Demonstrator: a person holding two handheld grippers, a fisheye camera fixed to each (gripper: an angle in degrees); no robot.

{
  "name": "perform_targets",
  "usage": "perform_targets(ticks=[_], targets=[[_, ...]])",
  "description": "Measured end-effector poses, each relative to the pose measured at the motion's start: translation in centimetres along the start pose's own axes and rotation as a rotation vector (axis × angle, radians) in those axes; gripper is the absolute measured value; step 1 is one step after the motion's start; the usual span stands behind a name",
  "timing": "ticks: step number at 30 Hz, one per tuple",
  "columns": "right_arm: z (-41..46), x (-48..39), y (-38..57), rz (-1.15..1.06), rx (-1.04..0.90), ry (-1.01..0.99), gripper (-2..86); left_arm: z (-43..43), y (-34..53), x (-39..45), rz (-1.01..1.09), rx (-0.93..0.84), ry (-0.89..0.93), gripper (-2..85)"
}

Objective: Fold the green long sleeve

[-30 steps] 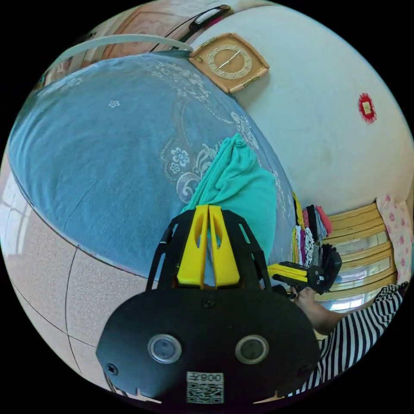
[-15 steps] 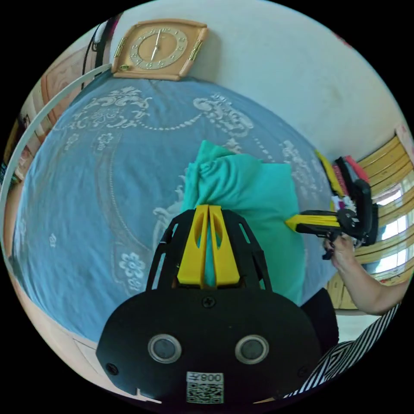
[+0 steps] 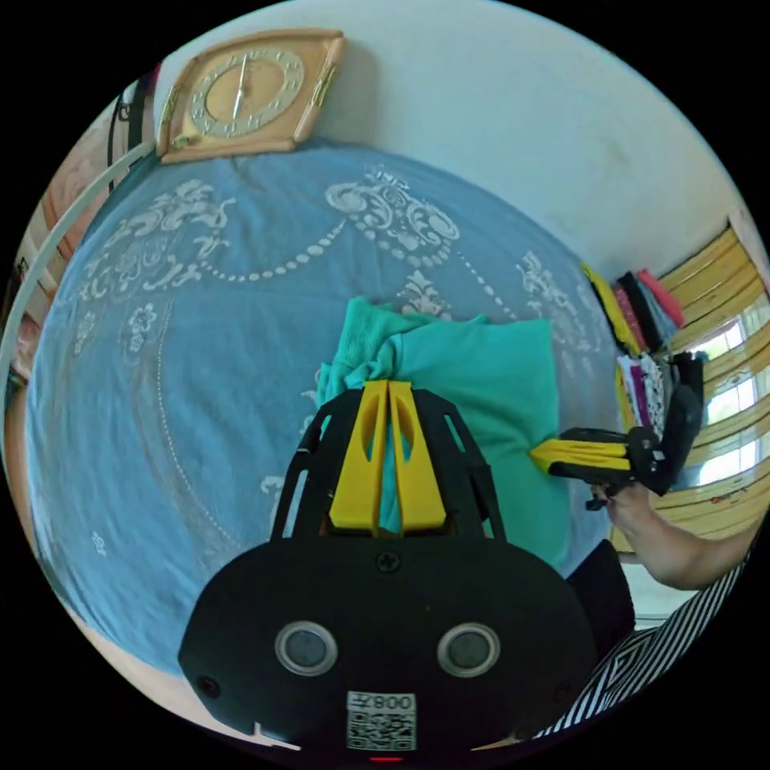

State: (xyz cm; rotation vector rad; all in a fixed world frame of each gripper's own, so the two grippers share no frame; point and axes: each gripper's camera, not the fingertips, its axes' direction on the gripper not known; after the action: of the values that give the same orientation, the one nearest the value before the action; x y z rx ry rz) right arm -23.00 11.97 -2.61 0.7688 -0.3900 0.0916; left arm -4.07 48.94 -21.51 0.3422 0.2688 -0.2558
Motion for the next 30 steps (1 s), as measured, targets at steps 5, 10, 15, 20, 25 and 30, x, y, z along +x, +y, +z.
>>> perform_targets(ticks=[5,10,15,20,25,30], targets=[[-2.2,4.6,-0.3,0.120,-0.054,-0.210,1.5,-4.4,2.4,-0.7,-0.047,0.071,-0.004,0.7],[-6.5,7.8,5.2,0.244,0.013,-0.362,6.3,-10.1,9.9,-0.6,0.024,0.142,0.157,2.9],[-4.8,8.2,11.3,0.400,-0.098,-0.540,9.0,-9.6,20.2,-3.1,-0.145,0.042,0.394,7.6],[-2.9,8.8,11.5,0.511,-0.080,-0.671,9.3,-9.2,26.1,-5.7,-0.331,0.061,0.543,8.6],[-2.7,9.4,9.8,0.533,-0.110,-0.684,8.5,-9.2,28.1,-7.2,-0.390,0.066,0.639,9.7],[-4.0,11.1,10.3,0.605,-0.054,-0.849,3.9,-8.3,29.0,-9.5,-0.471,0.097,0.781,11.9]])
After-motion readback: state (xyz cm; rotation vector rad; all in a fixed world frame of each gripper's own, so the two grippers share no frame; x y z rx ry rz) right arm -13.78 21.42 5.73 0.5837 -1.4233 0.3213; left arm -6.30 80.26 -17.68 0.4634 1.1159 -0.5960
